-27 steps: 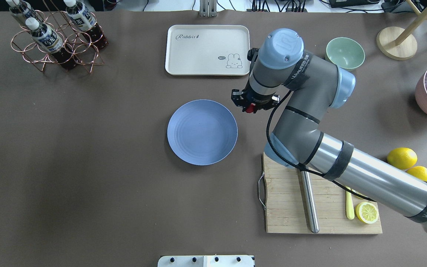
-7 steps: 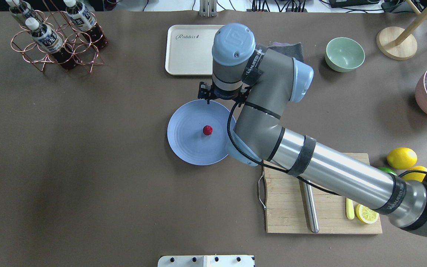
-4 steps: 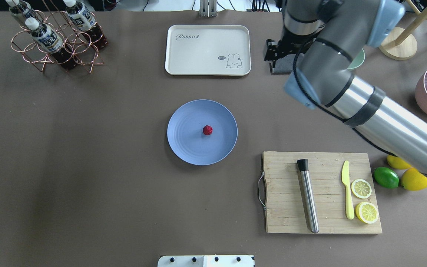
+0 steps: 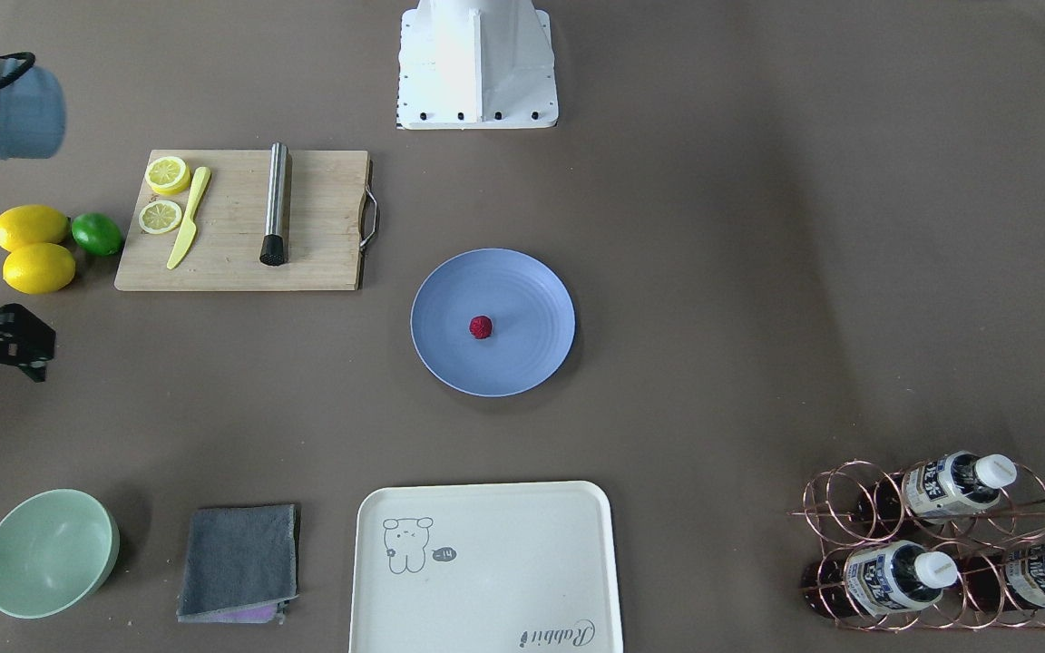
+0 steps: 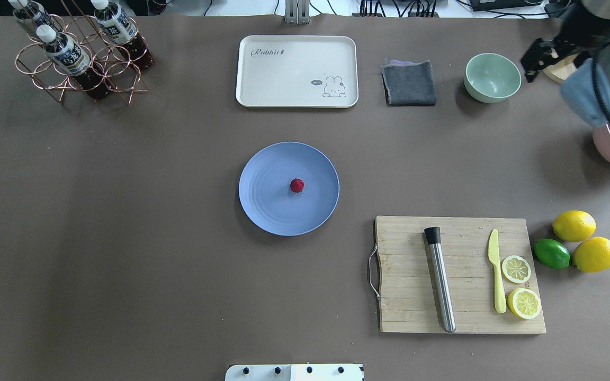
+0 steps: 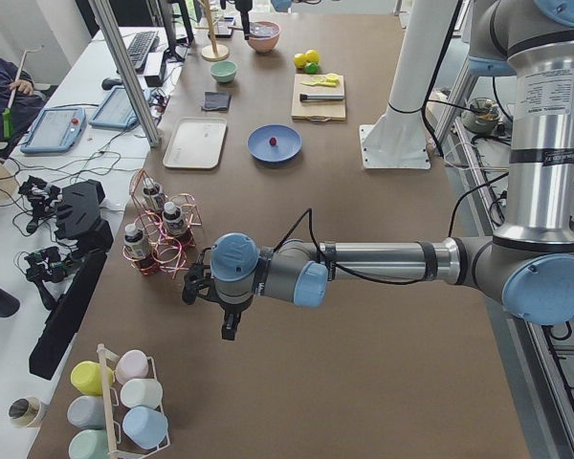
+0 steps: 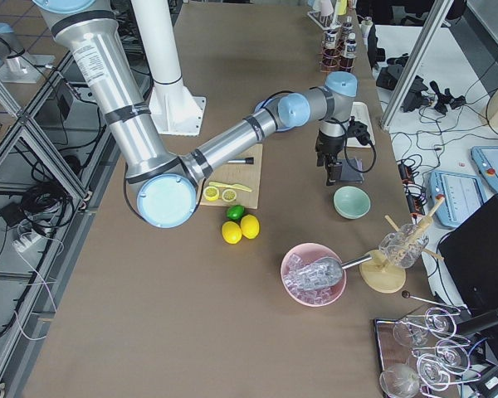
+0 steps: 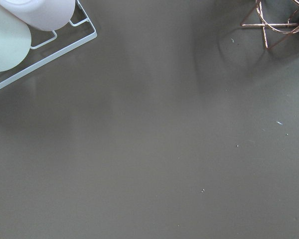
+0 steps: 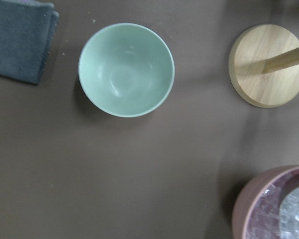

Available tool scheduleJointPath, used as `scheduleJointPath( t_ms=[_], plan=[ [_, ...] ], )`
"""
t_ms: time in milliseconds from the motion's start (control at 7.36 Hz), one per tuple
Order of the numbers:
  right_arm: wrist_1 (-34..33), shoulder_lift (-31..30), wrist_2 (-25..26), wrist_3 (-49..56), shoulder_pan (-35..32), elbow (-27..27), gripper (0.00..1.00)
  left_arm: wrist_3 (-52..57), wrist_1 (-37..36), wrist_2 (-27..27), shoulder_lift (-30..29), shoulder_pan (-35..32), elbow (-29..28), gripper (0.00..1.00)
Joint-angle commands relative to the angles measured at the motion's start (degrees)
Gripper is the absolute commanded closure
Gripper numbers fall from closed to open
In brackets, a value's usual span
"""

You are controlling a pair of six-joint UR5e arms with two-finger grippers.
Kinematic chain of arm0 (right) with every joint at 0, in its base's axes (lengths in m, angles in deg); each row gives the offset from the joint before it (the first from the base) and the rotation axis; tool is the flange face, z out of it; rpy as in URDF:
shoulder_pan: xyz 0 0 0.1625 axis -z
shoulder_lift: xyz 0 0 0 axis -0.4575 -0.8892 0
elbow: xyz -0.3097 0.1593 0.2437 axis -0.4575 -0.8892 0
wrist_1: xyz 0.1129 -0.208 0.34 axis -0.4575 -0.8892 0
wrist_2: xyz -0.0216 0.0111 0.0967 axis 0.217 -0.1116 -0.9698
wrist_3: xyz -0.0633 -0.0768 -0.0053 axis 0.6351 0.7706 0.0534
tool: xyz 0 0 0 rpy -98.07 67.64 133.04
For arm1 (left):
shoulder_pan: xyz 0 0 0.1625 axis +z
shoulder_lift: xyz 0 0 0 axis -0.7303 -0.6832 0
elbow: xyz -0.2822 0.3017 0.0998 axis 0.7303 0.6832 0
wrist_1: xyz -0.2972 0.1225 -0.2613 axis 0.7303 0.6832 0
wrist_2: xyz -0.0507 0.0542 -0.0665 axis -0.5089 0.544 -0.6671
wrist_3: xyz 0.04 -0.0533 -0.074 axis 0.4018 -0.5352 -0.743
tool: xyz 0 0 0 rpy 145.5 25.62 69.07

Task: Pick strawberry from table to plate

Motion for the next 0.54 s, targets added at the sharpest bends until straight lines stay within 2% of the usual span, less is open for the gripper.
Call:
scheduleJointPath(
  t_ms=[0,136,407],
  plan=[
    [-0.01,-9.59,-4.46,15.67,-9.97,0.35,0.00,0.25,-0.09,0.00,0.31,-0.01,0.11,0.02],
    [0.60,-13.72,-4.38,19.31,-12.27,-0.35,0.00,0.26,0.00,0.17,0.40,-0.01,-0.15,0.02],
    [0.69,-16.66,-3.07,19.35,-14.04,-1.06,0.00,0.52,0.69,0.26,1.71,-0.01,0.02,0.02]
  ],
)
